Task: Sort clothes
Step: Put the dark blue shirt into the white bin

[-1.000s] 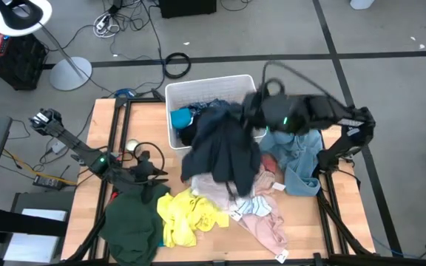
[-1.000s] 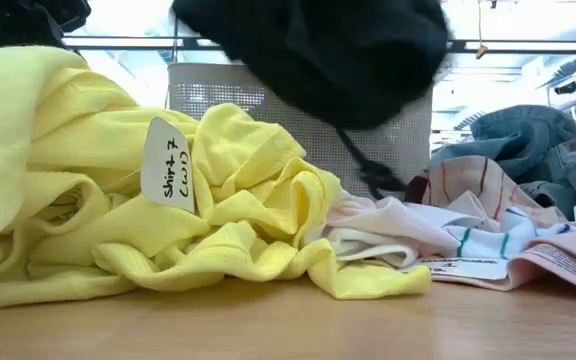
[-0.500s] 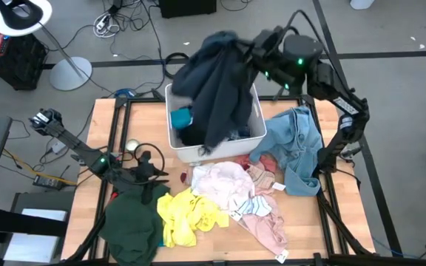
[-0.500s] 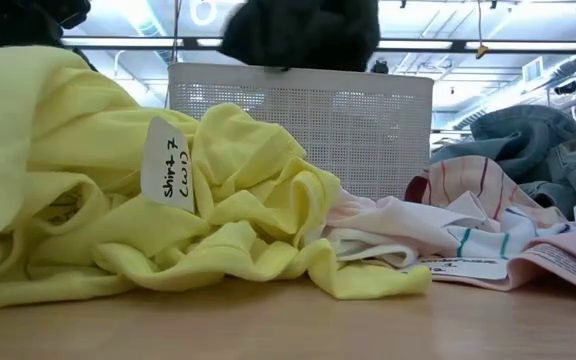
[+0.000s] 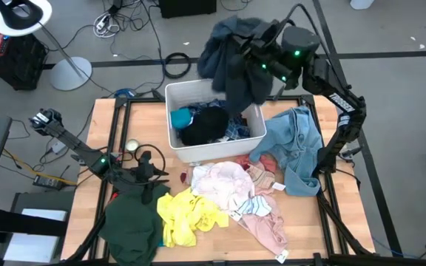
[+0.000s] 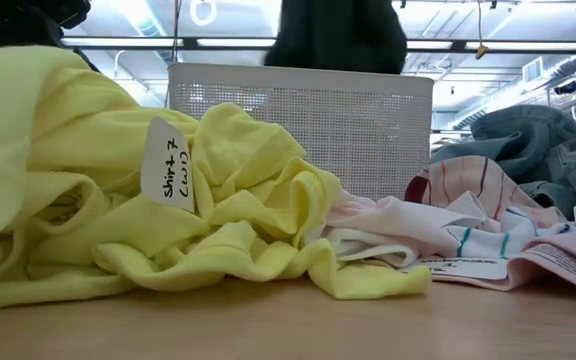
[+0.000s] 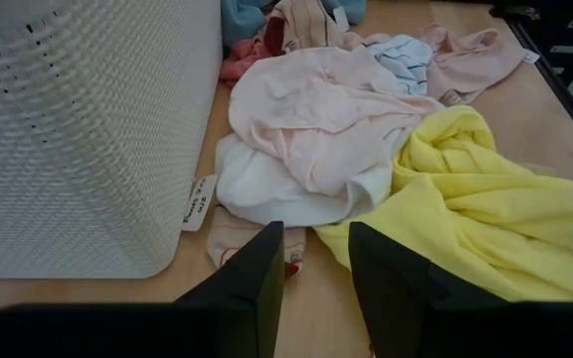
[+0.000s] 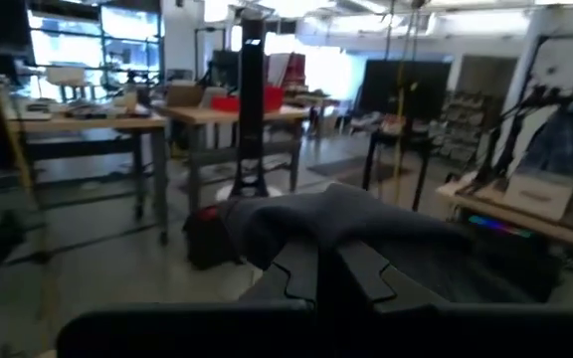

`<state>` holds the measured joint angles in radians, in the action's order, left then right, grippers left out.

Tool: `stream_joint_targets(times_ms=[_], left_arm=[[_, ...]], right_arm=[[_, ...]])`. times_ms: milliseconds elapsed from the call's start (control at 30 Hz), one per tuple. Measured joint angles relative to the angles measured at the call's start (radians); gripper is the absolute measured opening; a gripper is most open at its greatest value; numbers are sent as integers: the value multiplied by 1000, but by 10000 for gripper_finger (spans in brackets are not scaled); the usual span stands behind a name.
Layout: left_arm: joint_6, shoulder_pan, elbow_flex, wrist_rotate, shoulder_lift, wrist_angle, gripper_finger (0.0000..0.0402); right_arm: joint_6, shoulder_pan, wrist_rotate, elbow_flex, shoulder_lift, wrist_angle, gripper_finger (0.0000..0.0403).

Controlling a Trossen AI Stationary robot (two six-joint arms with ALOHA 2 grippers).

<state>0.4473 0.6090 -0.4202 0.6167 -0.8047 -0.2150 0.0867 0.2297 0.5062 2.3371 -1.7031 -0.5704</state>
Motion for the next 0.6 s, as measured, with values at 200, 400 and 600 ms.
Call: stream_joint_targets(times_ms=[200, 400, 600], left_arm=[[0, 0, 0, 5, 0, 0, 121], [1, 0, 0, 11, 0, 1, 121], [1, 0, 0, 11, 0, 4, 121]], right_arm=[[-105, -21, 8, -42, 2, -172, 5], [-285, 28, 13, -209, -1, -304, 5], [-458, 90, -124, -456, -1, -349, 5]])
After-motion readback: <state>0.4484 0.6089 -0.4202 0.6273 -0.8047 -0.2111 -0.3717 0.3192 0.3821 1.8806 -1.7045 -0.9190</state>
